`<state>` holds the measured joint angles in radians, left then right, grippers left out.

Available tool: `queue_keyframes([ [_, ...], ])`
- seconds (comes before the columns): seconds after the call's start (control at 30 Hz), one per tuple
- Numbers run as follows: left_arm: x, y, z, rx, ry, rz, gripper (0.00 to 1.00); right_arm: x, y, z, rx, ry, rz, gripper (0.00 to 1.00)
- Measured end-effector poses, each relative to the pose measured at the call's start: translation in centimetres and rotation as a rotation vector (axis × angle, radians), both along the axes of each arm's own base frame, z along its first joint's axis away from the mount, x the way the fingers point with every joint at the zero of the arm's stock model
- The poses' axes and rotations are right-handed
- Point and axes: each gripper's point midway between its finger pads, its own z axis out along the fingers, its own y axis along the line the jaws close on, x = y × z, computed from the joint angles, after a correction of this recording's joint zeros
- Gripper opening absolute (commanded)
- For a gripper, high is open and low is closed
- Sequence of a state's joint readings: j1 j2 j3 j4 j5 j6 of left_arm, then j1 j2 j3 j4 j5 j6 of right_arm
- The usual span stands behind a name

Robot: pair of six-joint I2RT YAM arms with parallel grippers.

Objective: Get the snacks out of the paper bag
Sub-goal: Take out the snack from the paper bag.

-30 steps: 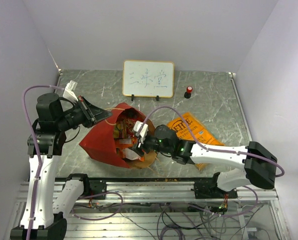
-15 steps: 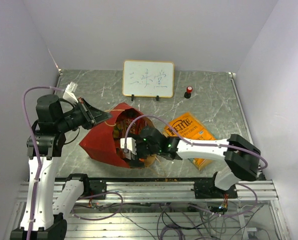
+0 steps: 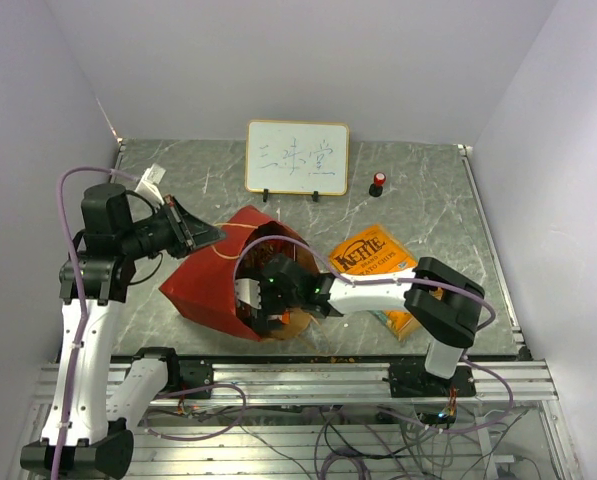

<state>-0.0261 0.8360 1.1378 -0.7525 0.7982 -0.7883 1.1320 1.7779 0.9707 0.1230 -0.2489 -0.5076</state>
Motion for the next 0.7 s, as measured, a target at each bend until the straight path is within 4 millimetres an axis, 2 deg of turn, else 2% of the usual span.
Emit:
queue_keyframes([
  [0.17,0.5,0.1,-1.1,0.044,0.014,-0.022,0.07,1.6,0.2,-0.5,-0.005,-0.075,-0.030,0.61],
  [0.3,0.7,0.2,-1.4,0.066,0.007,-0.035,0.07,2.1,0.3,-0.2,0.001,-0.101,-0.035,0.42],
  [0.53,1.8,0.3,-1.7,0.094,0.003,-0.050,0.07,2.5,0.5,2.5,0.066,-0.105,-0.074,0.09],
  [0.6,2.0,0.3,-1.7,0.092,-0.001,-0.045,0.07,2.6,0.4,3.4,0.085,-0.101,-0.086,0.01],
  [0.7,2.2,0.4,-1.6,0.089,-0.009,-0.038,0.07,2.4,0.3,4.4,0.104,-0.090,-0.092,0.00],
])
